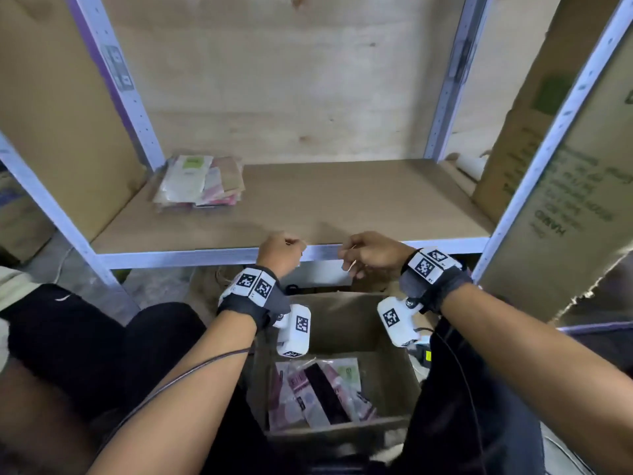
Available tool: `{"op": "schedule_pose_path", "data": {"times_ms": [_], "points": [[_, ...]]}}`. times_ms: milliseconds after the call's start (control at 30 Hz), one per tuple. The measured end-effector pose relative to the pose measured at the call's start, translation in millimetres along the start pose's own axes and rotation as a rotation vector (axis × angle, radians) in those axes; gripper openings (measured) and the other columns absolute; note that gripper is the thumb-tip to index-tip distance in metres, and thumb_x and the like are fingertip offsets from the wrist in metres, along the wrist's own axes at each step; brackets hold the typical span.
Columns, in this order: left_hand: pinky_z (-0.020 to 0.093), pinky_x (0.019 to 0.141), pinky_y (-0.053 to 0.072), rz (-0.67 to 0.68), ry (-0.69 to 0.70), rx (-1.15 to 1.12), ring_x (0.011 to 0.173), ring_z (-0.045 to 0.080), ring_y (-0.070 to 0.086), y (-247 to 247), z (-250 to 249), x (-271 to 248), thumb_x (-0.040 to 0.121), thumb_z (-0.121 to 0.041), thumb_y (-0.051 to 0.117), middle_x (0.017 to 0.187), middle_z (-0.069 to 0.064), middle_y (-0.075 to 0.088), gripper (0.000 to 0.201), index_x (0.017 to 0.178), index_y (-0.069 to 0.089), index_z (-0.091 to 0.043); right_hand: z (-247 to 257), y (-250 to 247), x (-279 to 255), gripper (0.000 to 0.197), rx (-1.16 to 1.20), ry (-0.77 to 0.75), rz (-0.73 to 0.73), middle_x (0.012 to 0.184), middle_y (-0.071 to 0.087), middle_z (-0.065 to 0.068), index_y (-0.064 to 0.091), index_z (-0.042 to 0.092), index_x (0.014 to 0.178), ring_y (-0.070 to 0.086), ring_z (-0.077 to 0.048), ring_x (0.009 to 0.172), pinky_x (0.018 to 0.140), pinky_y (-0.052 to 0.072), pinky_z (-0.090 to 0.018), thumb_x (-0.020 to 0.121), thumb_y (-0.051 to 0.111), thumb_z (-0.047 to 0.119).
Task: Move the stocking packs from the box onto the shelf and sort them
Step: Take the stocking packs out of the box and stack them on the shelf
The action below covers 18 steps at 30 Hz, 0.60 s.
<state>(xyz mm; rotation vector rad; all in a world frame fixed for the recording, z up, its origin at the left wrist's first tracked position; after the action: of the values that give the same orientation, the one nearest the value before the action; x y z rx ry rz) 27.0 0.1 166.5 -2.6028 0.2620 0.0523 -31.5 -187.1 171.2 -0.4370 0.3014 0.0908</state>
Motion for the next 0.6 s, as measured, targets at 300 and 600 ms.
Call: {"op": "schedule_pose_path", "data": {"times_ms": [300,600], "points": [[0.019,0.045,0.043,0.206,-0.194,0.042,0.052,0.016,0.055,101.6,104.8,-22.6,0.099,-0.023,0.052,0.068,0.003,0.06,0.025,0.078,0.061,-0.013,-123.8,26.9,-6.9,0.013,-0.112,0.175,0.078,0.074,0.067,-0.008,0.059,0.01,0.086,0.064,-0.016,0.059,0.056,0.053,-0.024,0.098,0.054,0.009],[0.046,0.093,0.057,0.298,-0.372,0.177,0.101,0.037,0.07,128.0,187.7,-11.6,0.097,-0.024,0.056,0.104,0.02,0.074,0.029,0.095,0.075,-0.002,-186.3,72.0,41.7,0.014,-0.155,0.338,0.179,0.074,0.064,-0.008,0.057,0.01,0.088,0.06,-0.016,0.057,0.049,0.053,-0.023,0.1,0.051,0.009]]}}
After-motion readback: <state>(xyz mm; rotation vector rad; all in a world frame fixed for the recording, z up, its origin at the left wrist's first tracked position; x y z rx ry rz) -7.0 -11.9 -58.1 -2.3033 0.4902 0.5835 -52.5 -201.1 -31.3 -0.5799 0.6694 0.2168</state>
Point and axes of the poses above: each hand's wrist, its own x-axis towards the middle knuckle, its own y-axis out of the palm, z = x × y, the point moved 6 cm from there along x, towards the middle knuckle
